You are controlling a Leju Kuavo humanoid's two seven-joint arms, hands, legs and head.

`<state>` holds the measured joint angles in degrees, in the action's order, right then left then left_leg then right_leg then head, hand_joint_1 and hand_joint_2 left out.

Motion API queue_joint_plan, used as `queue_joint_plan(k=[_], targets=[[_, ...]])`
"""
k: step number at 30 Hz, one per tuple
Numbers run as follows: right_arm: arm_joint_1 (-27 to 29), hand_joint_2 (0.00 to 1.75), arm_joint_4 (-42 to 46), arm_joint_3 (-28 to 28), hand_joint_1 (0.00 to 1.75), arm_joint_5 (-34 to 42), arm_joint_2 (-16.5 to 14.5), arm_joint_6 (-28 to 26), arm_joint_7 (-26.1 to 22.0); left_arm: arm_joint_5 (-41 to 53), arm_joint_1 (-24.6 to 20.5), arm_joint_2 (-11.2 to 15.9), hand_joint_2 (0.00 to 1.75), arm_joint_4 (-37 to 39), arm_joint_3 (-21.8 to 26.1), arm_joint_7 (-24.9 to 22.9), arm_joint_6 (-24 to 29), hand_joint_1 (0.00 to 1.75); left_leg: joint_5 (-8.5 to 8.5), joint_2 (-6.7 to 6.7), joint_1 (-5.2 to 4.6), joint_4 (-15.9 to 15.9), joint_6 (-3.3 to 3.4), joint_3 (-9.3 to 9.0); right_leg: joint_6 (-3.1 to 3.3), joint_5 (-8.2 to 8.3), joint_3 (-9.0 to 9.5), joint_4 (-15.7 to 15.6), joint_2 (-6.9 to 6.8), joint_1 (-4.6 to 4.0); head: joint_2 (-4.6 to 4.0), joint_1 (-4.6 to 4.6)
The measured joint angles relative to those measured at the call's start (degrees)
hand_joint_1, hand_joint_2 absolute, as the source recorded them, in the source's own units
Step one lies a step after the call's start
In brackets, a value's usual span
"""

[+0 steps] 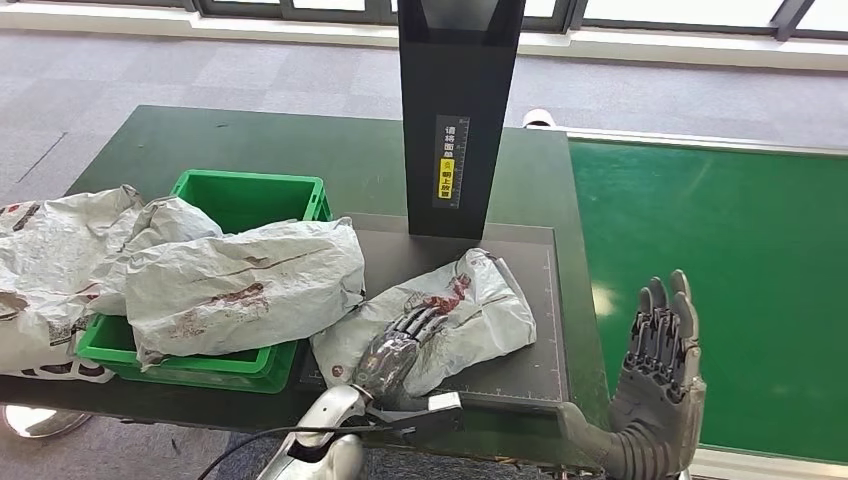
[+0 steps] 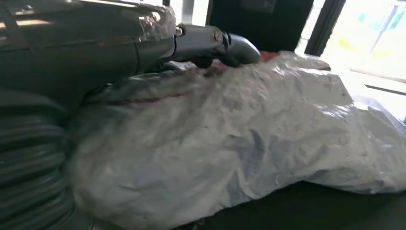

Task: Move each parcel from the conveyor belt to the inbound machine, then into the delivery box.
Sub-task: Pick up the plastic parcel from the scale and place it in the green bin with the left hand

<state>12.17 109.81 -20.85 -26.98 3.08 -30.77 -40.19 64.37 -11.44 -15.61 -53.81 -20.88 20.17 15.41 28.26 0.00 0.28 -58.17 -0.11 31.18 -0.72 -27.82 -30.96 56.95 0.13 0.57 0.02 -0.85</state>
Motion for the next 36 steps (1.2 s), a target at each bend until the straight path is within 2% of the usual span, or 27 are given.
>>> queue_joint_plan(k=[3,6,10,18,36], targets=[[-0.6,1.75,0.5,0.0,0.00,-0.7,-0.6,0.7,0.0,-0.7,-5.1,-1.3,1.75,7.1,-0.6,0.6,-0.1,1.75,-0.01,0.00,0.00,0.0,0.01,-0.02,0.00,0.00,0.04,0.0,-0.01,0.00,0.00,0.00],[-1.1,1.75,0.8,0.0,0.00,-0.8,-1.3,1.2,0.0,-1.7,-8.2,-2.2,1.75,12.3,-0.9,1.1,1.9,1.75,-0.01,0.02,0.00,0.0,0.01,-0.04,0.00,0.01,0.04,0.0,0.01,0.00,0.00,0.00],[-1.6,1.75,1.0,0.0,0.00,-0.7,-1.9,0.9,0.0,-4.6,-9.6,-2.5,1.75,15.0,-0.8,2.5,4.9,1.75,-0.02,0.01,0.00,0.0,0.00,-0.02,-0.01,0.02,0.04,0.0,0.02,0.00,0.00,0.00],[-1.7,1.75,1.0,0.0,0.00,-0.6,-2.2,-0.7,0.0,-8.3,-9.3,-1.6,1.75,12.5,-0.6,3.1,6.7,1.75,-0.02,0.01,0.01,0.0,0.00,0.04,0.00,0.00,-0.02,0.0,0.01,-0.01,0.00,0.00],[-1.7,1.75,1.0,0.0,0.00,-0.8,-2.3,-1.2,0.0,-8.5,-8.5,-1.0,1.75,10.6,-0.6,3.3,7.9,1.75,-0.02,0.01,0.01,0.0,0.00,0.05,0.00,0.00,-0.03,0.0,0.01,0.00,0.00,0.00]])
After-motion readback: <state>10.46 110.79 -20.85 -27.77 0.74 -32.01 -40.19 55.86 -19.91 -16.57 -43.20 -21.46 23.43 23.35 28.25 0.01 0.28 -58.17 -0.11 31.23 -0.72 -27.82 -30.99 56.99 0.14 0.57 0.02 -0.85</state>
